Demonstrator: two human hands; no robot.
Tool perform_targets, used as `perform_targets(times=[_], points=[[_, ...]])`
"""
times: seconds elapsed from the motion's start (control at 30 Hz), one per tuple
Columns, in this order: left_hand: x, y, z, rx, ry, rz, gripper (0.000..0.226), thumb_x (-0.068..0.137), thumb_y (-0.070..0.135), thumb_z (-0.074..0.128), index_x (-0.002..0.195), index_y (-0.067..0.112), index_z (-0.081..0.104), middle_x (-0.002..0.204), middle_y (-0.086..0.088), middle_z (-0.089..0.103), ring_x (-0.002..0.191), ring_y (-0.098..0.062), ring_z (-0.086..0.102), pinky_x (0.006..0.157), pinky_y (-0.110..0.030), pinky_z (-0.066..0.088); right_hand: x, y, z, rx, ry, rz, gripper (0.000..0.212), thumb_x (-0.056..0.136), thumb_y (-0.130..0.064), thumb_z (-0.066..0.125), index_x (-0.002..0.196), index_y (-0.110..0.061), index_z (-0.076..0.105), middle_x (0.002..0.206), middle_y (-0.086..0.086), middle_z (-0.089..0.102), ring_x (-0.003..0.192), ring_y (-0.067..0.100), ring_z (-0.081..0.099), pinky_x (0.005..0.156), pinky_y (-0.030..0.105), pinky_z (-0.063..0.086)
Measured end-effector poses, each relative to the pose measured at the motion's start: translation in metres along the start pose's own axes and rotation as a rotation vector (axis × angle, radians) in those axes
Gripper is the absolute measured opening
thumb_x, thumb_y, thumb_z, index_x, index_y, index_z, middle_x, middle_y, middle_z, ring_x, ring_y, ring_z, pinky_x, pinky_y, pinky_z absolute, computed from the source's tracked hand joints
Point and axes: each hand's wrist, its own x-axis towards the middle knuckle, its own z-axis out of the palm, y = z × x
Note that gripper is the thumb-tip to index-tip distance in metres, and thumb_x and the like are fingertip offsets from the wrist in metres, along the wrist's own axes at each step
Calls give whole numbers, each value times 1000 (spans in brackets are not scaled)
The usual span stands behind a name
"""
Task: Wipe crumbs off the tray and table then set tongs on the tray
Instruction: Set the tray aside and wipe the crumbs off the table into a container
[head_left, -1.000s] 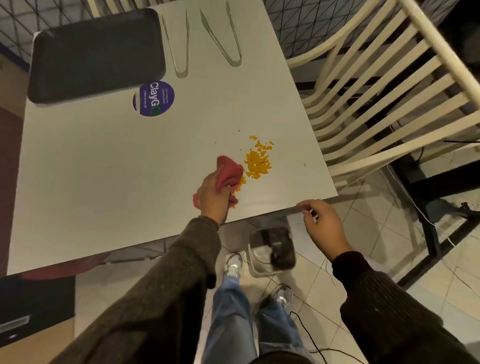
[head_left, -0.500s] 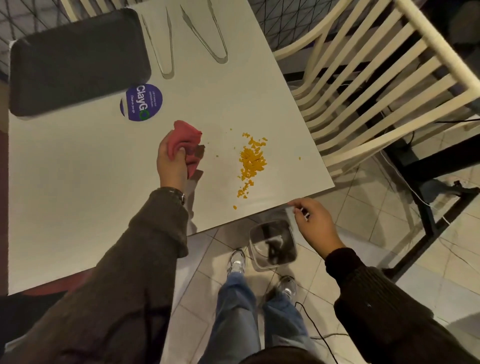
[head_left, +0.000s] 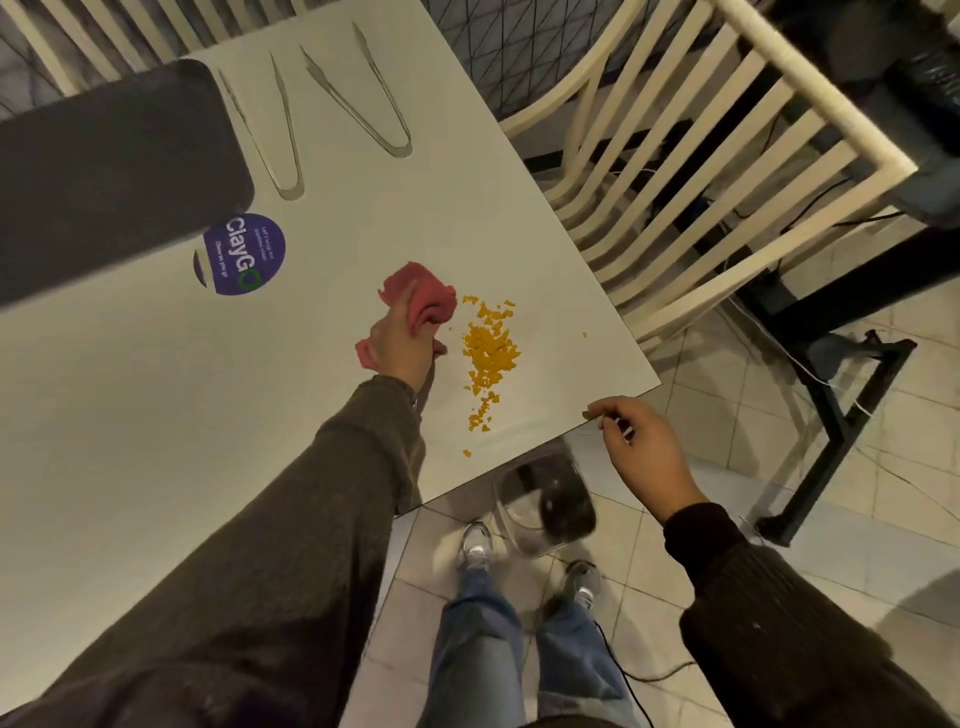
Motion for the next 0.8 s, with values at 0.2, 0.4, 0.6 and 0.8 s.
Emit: perform_targets(times=[0.2, 0.4, 0.6, 0.8], points=[[-6, 5, 18, 78, -221, 99, 56, 93, 0, 46, 143, 25, 49, 97, -16, 66, 67, -27, 68, 75, -37, 61, 0, 2, 3, 28, 18, 20, 23, 92, -11, 49, 98, -24, 66, 101, -6, 66, 84, 7, 54, 70, 17, 39], [-23, 18, -4, -383, -271, -93, 40, 100, -5, 34, 126, 17, 54, 84, 0, 63, 45, 0, 59, 46, -16, 52, -5, 1, 2, 15, 10, 25, 23, 93, -10, 48, 100, -22, 66, 98, -4, 64, 83, 7, 52, 70, 18, 39], [-52, -10, -50, -534, -88, -124, 43, 100, 4, 41, 126, 33, 55, 125, -19, 60, 65, -13, 57, 58, -22, 51, -8, -2, -1, 16, -3, 21, 21, 92, -9, 50, 100, -20, 66, 96, -3, 63, 81, 7, 51, 70, 18, 40], [-126, -56, -27, -503, 250, -261, 46, 102, 8, 43, 145, 25, 42, 129, -13, 58, 83, -24, 63, 67, -26, 58, -8, -1, -2, 13, -53, 13, 22, 92, -8, 49, 102, -19, 66, 98, -4, 62, 82, 7, 51, 70, 17, 39]])
